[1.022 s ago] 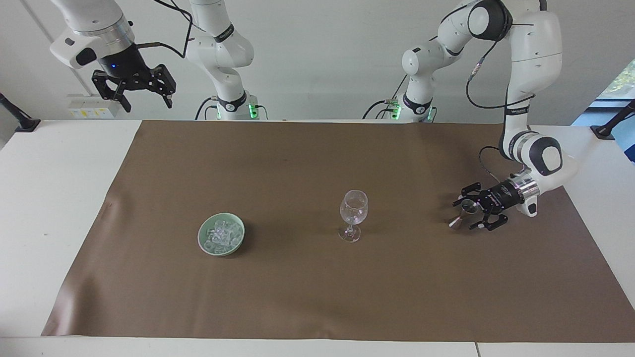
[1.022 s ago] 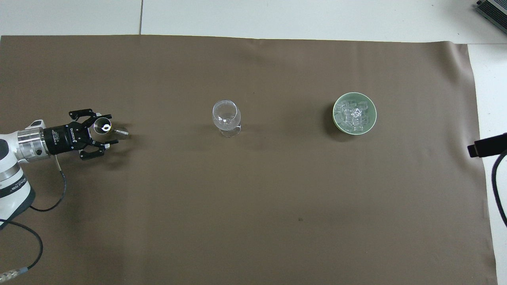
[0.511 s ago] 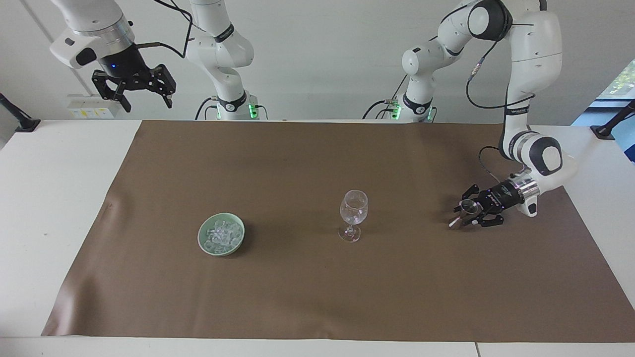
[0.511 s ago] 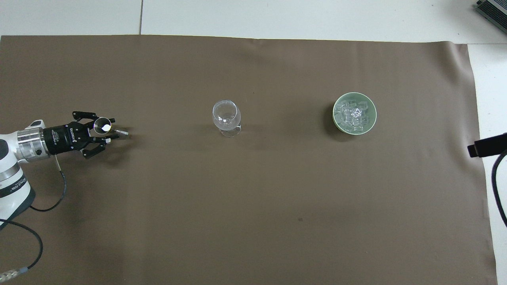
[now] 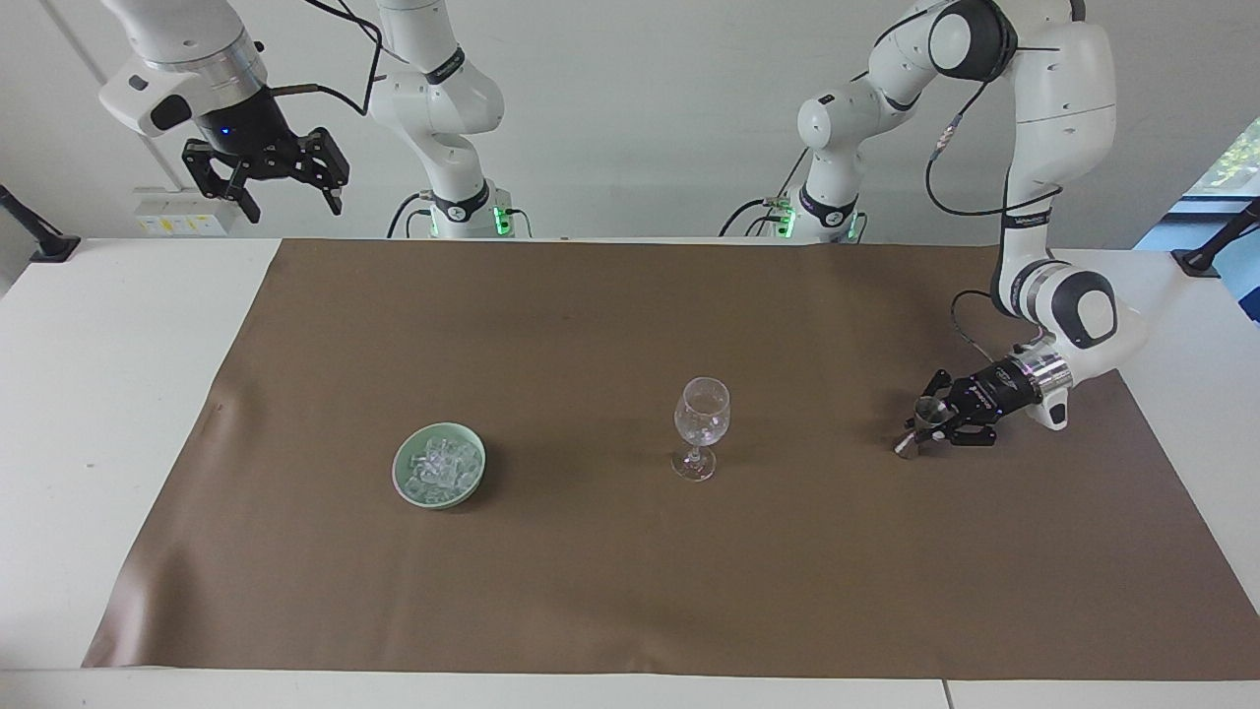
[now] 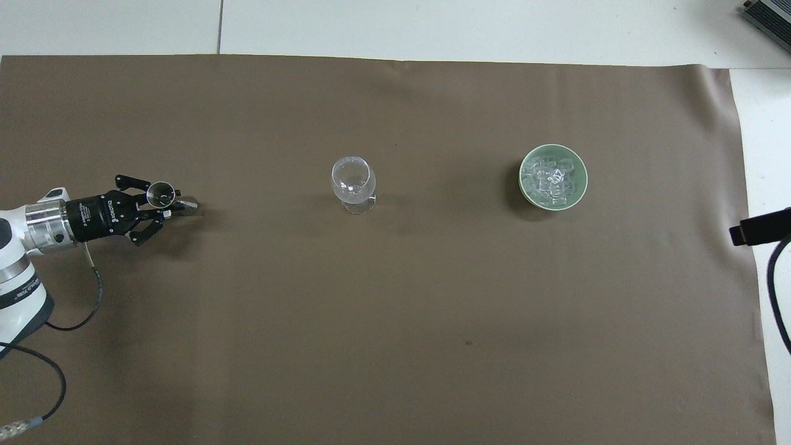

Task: Pour wine and add ice with both arms
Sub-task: 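Close the left gripper around the small silver cup, then lift and carry the silver cup over the clear glass with the left gripper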

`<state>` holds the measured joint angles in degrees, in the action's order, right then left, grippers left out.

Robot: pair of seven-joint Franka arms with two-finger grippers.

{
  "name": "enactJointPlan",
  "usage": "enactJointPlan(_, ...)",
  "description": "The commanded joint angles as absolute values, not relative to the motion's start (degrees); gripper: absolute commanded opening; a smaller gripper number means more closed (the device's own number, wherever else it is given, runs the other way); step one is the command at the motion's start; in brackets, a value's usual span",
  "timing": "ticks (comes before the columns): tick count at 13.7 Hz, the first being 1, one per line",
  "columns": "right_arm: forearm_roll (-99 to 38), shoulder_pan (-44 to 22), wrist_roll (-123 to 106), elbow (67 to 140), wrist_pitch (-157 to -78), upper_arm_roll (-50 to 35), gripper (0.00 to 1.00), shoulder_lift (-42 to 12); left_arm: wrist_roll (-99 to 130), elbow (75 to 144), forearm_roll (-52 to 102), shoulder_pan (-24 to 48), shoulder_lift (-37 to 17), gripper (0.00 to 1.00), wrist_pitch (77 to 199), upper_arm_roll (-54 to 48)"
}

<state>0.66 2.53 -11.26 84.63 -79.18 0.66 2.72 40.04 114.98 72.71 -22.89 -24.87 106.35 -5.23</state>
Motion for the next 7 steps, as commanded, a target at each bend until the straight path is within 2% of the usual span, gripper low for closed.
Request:
enactJointPlan(1,-0.35,2.72,-10.46,85.61,-79.63,0.53,1.0,3.43,39.29,115.93,73.65,-22.68,-24.26,0.09,106.88,-4.92)
enactJointPlan(3,-0.35,2.72,-10.46,85.69,-79.63,0.53,1.0,3.43,39.29,115.93,73.65,-22.68,-24.26,0.0,106.88,-4.92)
enactJointPlan(7,-0.35,2.72,-10.46,85.69,-79.54,0.53,1.0,3.43,39.9,115.32,73.65,-22.59,-24.34,0.0,105.83,-4.92)
